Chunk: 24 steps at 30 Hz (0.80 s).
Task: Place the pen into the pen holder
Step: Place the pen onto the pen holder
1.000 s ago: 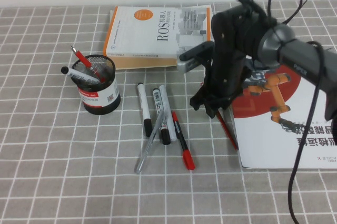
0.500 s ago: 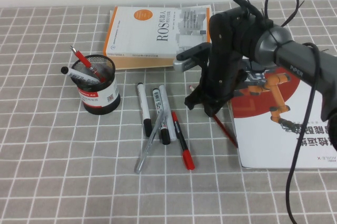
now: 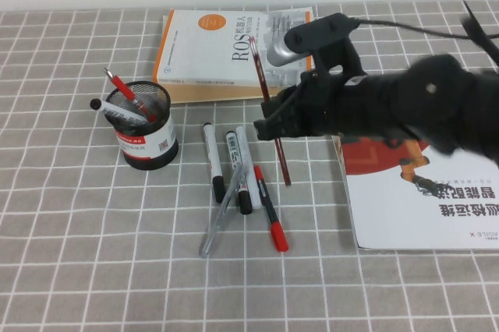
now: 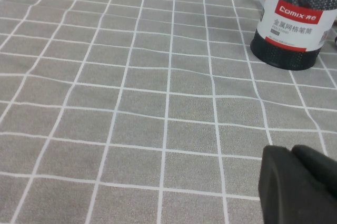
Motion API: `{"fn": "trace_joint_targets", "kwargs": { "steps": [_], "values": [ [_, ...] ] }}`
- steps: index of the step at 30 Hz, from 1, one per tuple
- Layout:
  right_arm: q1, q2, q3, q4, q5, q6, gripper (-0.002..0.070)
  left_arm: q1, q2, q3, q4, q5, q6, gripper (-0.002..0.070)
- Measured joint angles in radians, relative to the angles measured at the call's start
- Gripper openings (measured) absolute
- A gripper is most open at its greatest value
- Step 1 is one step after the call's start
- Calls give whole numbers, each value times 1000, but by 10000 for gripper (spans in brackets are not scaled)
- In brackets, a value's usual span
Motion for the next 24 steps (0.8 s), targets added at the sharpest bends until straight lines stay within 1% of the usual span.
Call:
{"fn": "trace_joint_targets", "kwargs": {
  "steps": [1,3,4,6,12,18,24],
  "values": [
    [23,-29,31,114,-60,-127,11,0,0,0,0,0,0,-5],
    [44,-62,51,286,-123,-303,11,0,0,0,0,0,0,-5],
    [49,-70,51,340,-143,-362,11,0,0,0,0,0,0,-5],
    [55,-72,37,398,-162,-421,11,0,0,0,0,0,0,-5],
    [84,-43,-98,436,-143,-492,11,0,0,0,0,0,0,-5],
    [132,40,-271,437,-106,-636,11,0,0,0,0,0,0,-5],
    [166,132,-379,448,-108,-774,11,0,0,0,0,0,0,-5]
  ]
}}
